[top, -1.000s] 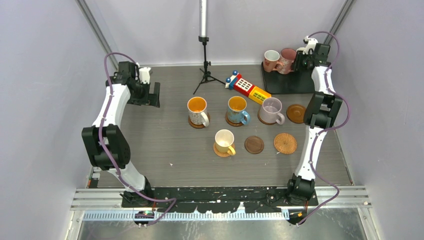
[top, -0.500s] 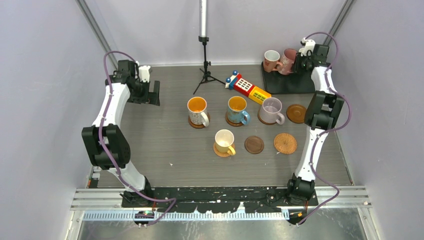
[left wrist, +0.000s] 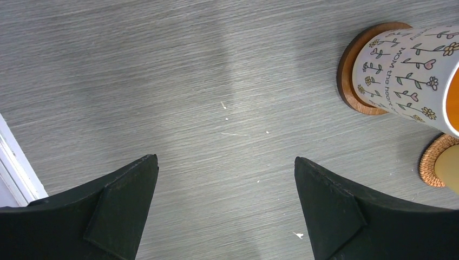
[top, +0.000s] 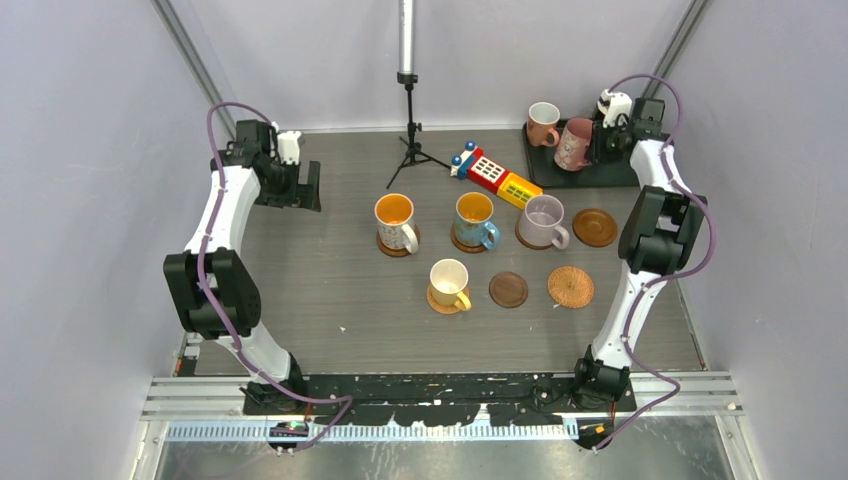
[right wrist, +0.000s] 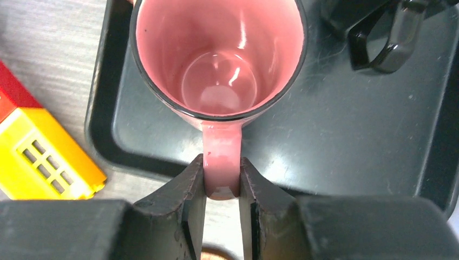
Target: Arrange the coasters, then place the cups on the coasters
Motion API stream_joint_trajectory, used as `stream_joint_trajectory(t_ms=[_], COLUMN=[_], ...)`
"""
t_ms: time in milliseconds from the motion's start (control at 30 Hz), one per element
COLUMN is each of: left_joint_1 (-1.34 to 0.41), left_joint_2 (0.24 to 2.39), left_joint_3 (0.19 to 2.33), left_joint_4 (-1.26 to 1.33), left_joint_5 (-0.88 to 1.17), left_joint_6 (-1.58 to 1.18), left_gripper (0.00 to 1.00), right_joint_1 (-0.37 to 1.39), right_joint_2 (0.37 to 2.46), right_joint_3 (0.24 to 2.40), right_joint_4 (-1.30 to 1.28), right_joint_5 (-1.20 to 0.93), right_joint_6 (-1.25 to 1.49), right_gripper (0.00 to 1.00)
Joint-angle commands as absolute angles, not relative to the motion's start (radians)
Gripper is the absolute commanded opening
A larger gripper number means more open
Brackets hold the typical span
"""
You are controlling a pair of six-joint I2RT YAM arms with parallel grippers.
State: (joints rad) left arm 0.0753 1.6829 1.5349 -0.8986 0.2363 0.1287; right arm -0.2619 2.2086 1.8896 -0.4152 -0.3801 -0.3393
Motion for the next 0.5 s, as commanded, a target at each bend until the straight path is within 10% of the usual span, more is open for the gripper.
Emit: stream_joint_trajectory(t_ms=[0,467], left_joint_1=[0.081,0.081], left_joint_2=[1.654,1.655], left_joint_3=[1.537,1.538], left_joint_4=[-0.898,-0.896], left_joint_5=[0.258,0.258], left_joint_6=[0.110,0.100], left_gripper=[1.00,1.00], right_joint_1=[-0.267,-0.263], right_joint_2=[2.114,2.293], right_joint_3=[1.895,2.194], right_joint_4=[-0.484,-0.756], right_joint_5=[-0.423,-0.348], right_joint_6=[-0.372,-0.402], right_gripper=[0.33,0.41])
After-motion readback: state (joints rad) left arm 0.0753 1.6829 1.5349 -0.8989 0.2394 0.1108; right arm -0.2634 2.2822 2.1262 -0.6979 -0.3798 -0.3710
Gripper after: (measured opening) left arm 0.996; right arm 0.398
